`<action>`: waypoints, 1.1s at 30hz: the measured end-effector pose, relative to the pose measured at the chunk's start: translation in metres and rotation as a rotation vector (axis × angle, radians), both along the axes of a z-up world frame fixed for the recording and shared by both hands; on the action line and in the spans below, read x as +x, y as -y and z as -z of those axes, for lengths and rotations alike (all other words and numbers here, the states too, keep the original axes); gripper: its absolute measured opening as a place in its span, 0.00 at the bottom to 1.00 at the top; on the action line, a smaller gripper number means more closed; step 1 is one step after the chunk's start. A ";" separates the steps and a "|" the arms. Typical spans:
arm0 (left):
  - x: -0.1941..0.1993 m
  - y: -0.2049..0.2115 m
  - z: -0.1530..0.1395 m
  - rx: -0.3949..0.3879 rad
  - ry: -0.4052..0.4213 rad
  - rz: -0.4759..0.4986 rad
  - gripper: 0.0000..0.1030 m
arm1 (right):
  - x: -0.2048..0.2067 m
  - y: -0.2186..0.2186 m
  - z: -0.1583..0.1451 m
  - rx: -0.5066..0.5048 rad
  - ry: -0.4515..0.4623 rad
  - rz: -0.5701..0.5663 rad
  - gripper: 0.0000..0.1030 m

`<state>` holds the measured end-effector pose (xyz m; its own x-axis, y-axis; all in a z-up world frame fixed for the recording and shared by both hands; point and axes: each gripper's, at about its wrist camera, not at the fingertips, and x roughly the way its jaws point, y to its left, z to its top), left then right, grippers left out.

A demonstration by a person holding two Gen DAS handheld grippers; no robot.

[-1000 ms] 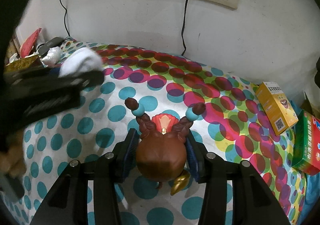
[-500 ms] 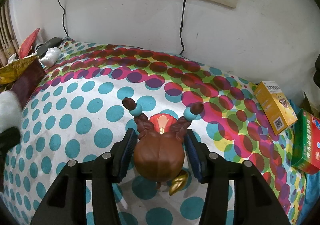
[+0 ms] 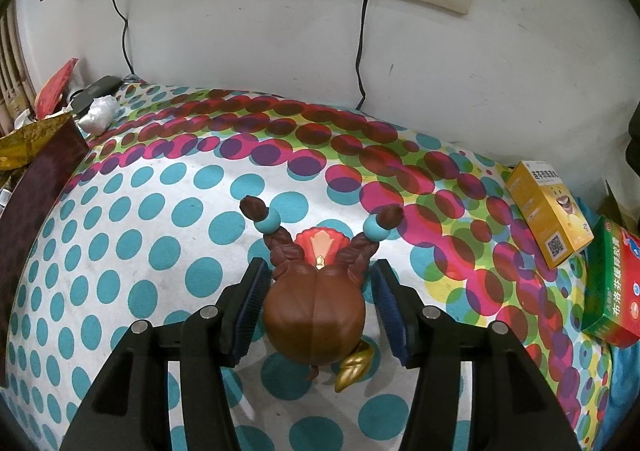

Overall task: Organize objects
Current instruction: 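Carry the white sock with the left gripper into the tray and release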

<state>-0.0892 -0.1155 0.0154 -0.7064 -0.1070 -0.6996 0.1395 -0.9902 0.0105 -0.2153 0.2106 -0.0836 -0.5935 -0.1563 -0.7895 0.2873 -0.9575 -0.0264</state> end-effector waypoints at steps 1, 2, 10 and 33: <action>0.004 0.011 -0.001 -0.009 -0.002 -0.028 0.43 | -0.001 0.003 0.001 -0.001 0.001 0.000 0.51; 0.007 0.020 -0.002 -0.014 -0.002 -0.048 0.43 | -0.002 0.003 0.001 0.000 0.001 0.001 0.51; 0.021 0.071 0.012 0.036 0.047 -0.114 0.43 | -0.001 0.002 0.001 0.004 0.000 0.009 0.53; 0.015 0.052 0.078 -0.010 0.184 -0.058 0.43 | -0.004 0.002 0.002 0.008 0.003 0.025 0.60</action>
